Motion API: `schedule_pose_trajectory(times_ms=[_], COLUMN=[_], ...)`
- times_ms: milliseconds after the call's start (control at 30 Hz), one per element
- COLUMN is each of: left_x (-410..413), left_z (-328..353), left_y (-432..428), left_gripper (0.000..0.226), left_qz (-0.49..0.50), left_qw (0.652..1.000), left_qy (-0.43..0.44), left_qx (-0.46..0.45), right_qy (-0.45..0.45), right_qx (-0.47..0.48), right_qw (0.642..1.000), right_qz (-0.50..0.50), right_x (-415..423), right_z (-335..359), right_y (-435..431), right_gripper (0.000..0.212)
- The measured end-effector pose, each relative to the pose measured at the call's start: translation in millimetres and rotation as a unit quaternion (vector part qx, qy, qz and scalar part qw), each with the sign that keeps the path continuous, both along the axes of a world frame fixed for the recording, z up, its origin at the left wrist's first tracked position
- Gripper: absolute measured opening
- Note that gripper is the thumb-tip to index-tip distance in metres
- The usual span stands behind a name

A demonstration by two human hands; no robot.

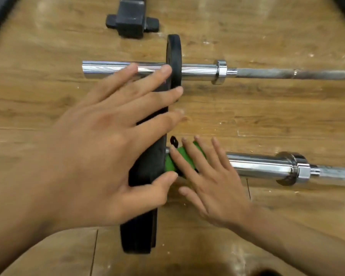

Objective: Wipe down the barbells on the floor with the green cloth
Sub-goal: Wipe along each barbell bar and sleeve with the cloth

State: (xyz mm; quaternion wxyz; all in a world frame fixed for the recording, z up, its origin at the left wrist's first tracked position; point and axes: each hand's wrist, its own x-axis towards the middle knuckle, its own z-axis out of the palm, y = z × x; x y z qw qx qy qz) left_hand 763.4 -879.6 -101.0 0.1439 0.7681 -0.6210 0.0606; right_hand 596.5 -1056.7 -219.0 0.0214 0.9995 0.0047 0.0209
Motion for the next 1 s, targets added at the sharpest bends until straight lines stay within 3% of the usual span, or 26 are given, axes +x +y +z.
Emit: schedule_pose_trajectory(times_ms=[133,267,367,533,767,933,1000], left_x=[-15.6,-27.6,-33.5,-5.3,-24.3,-6.7,-4.1], left_z=[-16.2,-22.6,-28.3,-18.5,-49.6,-43.3,-43.5], left_y=[10.0,1.6,-7.7,-17.7,-22.0,-27.5,-27.7], left_gripper=[0.083,0.078,0.089,0.084,0.087,0.087,0.087], left_qz=[0.083,0.126,0.132,0.129,0.168,0.105,0.100], left_qw=[0.992,0.986,0.986,0.989,0.971,0.987,0.988], left_qy=[0.080,0.055,0.053,0.032,0.052,0.013,0.002], left_qx=[-0.042,-0.096,-0.084,-0.060,-0.161,-0.122,-0.116], right_qy=[-0.031,-0.056,-0.059,-0.078,-0.131,-0.115,-0.122], right_qx=[-0.007,0.002,0.006,-0.023,-0.014,-0.040,-0.074], right_qw=[0.996,0.984,0.988,0.995,0.974,0.990,0.990], right_qz=[-0.086,-0.168,-0.146,-0.060,-0.185,-0.065,-0.018], right_x=[-41.4,-46.6,-6.6,25.6,-16.1,59.9,67.3], right_z=[-5.8,-12.8,-13.7,-20.5,-37.4,-38.4,-39.3], right_y=[-55.4,-58.6,-26.7,-22.5,-81.6,-18.7,-30.7], right_gripper=[0.064,0.066,0.072,0.066,0.067,0.071,0.067])
